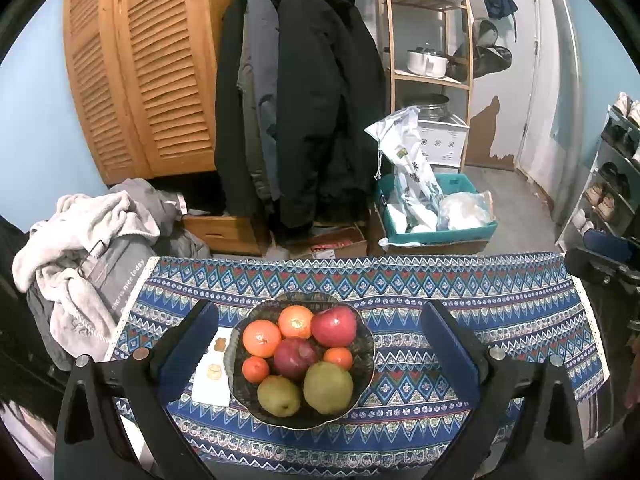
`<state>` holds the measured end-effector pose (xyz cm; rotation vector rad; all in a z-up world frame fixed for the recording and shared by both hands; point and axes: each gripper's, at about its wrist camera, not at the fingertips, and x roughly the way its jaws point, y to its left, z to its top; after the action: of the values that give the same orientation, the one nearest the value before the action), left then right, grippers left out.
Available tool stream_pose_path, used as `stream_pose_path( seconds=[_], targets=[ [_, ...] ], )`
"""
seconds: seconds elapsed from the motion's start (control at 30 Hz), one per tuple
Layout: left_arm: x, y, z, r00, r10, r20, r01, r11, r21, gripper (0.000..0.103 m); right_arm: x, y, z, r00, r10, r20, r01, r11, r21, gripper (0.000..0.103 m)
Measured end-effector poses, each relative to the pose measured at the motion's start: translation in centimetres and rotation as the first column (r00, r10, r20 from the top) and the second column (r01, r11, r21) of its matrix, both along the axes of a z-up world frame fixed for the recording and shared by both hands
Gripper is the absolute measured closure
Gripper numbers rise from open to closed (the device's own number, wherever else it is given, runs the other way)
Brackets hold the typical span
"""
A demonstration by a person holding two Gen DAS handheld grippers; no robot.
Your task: Organize fruits
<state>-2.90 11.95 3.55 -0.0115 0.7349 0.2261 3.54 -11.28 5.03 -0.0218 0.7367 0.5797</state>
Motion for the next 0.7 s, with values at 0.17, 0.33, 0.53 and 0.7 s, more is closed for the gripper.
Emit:
stream_pose_path(
  seconds=[0.17,0.33,0.53,0.7],
  targets=[
    [-0.1,0.04,0.11,1.0,0.005,-0.001,-0.005,1.0,-0.002,0.001,0.08,0.11,0.07,1.0,0.004,-0.003,-0.004,1.0,-0.001,0.022],
    [-0.15,0.04,0.13,1.0,0.003,0.001,-0.003,1.0,-0.006,0.001,0.08,0.17,0.12,1.0,0.006,-0.003,-0.006,1.0,-0.004,0.022],
    [-0.3,-0.02,0.15,1.0,0.006,0.004,-0.006,1.0,-0.003,0.001,0.04,0.22,0.14,1.0,0.005,-0.003,-0.005,1.0,-0.004,0.022],
    [-0.27,-0.06,0.02,1.0,0.004,-0.003,-0.004,1.0,-0.01,0.001,0.05,0.18,0.16,1.0,0.007,-0.001,-0.007,1.0,-0.003,0.022]
  ],
)
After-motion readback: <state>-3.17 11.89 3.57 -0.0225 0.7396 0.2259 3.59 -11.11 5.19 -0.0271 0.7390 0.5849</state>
